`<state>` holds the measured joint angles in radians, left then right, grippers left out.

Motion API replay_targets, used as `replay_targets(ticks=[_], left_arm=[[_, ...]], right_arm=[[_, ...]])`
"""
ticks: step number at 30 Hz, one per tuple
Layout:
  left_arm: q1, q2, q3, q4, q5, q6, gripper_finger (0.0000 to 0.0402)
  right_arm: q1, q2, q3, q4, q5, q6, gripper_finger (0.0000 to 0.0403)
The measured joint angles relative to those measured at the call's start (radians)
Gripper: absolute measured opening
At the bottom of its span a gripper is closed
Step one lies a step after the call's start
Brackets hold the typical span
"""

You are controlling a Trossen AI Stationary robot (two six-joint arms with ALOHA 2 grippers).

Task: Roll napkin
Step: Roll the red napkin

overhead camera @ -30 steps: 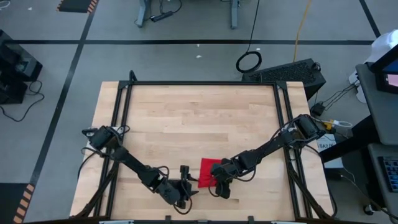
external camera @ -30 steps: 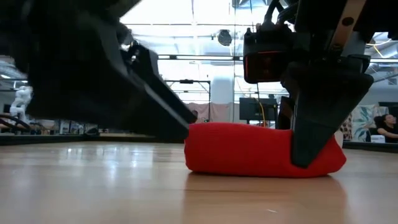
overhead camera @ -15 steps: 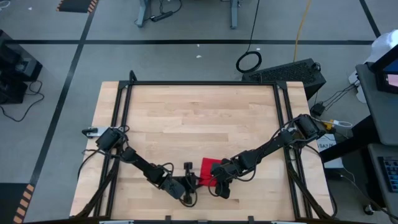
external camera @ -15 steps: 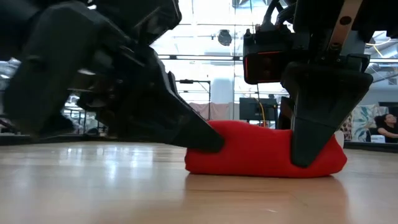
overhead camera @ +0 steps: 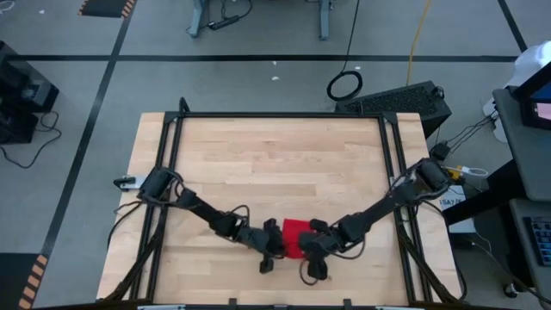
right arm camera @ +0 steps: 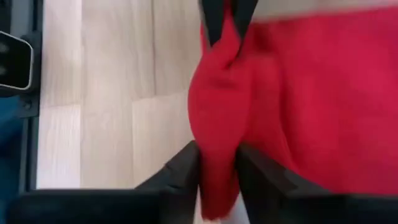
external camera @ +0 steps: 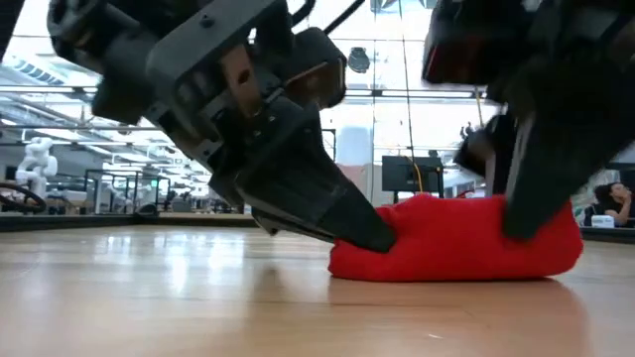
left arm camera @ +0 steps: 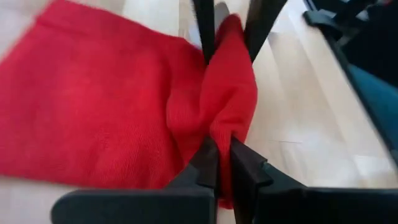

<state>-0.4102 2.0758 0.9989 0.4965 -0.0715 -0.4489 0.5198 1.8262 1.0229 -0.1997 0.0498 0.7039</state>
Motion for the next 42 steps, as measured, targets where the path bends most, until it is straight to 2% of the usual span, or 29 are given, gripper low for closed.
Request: replay_targets(ticks=[5, 8, 10, 17, 20, 25, 35, 42], left_arm=[[0.055, 0.0, 0.0, 0.0, 0.159, -0.133, 0.0017], [0.084, -0.002, 0.001, -0.002, 0.236, -0.185, 0.0016], [0.098, -0.003, 0.002, -0.004, 0.267, -0.2, 0.0016], [0.123, -0.003, 0.003, -0.033, 0.322, -0.24, 0.0016], [0.128, -0.003, 0.003, -0.034, 0.329, -0.257, 0.0015], [0.132, -0.003, 0.002, -0.042, 0.336, -0.283, 0.0015], [0.132, -0.001, 0.001, -0.06, 0.348, -0.277, 0.0015], [0.131, -0.001, 0.0, -0.066, 0.358, -0.27, 0.0019]], right_arm=[[0.109, -0.098, 0.001, -0.081, 0.278, -0.045, 0.0144], [0.208, -0.105, 0.001, -0.048, 0.457, -0.081, 0.0166], [0.264, -0.073, 0.003, -0.009, 0.557, -0.115, 0.018], [0.336, 0.104, 0.003, 0.119, 0.751, -0.262, 0.0221], [0.335, 0.159, 0.003, 0.144, 0.788, -0.306, 0.0223], [0.311, 0.174, 0.003, 0.141, 0.822, -0.278, 0.0219], [0.296, 0.174, 0.004, 0.171, 0.822, -0.347, 0.0212], [0.264, 0.174, 0.004, 0.168, 0.83, -0.339, 0.0212]])
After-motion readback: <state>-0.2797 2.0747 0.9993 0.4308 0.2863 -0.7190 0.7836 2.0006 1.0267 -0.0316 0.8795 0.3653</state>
